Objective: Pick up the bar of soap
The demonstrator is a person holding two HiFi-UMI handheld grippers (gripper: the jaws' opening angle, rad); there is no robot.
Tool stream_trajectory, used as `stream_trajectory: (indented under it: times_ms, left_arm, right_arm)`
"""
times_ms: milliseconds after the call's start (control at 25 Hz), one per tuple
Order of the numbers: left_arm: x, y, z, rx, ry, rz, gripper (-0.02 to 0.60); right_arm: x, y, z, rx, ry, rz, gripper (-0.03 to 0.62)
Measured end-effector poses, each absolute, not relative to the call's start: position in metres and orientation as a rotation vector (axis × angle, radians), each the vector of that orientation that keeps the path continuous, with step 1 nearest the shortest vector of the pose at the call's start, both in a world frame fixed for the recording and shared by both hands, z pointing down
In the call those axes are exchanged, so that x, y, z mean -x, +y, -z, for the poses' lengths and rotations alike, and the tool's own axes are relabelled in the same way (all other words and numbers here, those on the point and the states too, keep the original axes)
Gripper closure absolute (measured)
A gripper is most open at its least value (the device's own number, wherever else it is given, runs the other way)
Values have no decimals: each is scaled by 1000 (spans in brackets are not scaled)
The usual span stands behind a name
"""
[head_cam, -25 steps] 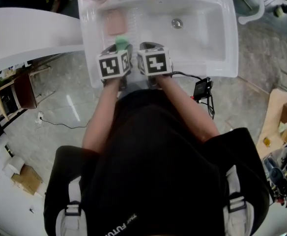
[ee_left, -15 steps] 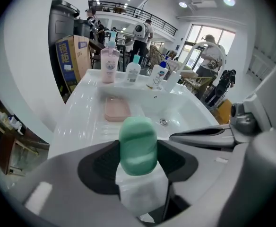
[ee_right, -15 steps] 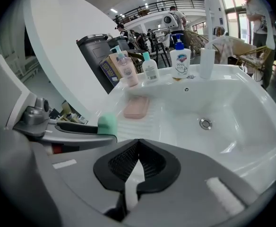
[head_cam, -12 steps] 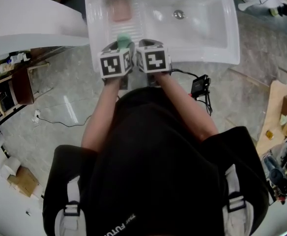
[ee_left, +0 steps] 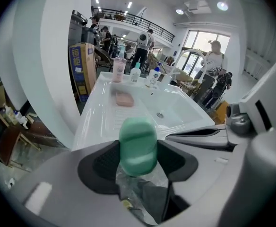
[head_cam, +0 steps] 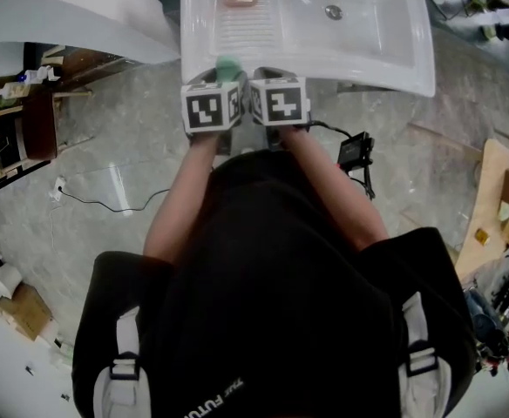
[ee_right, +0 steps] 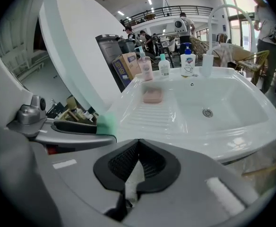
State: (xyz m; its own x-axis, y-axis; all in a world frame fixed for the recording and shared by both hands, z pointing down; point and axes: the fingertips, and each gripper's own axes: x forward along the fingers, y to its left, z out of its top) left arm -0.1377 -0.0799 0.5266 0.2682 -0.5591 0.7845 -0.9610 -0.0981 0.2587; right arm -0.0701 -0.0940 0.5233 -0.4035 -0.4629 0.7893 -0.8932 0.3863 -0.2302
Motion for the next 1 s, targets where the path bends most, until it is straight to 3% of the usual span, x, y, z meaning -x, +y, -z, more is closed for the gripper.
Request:
stream_trajectory:
  times_ms: [1000]
  left_arm:
    - [147,106,-507,-1812,-1435,-577,336]
  right_arm:
    - [74,88,-506,-1209,-2048,-808,580]
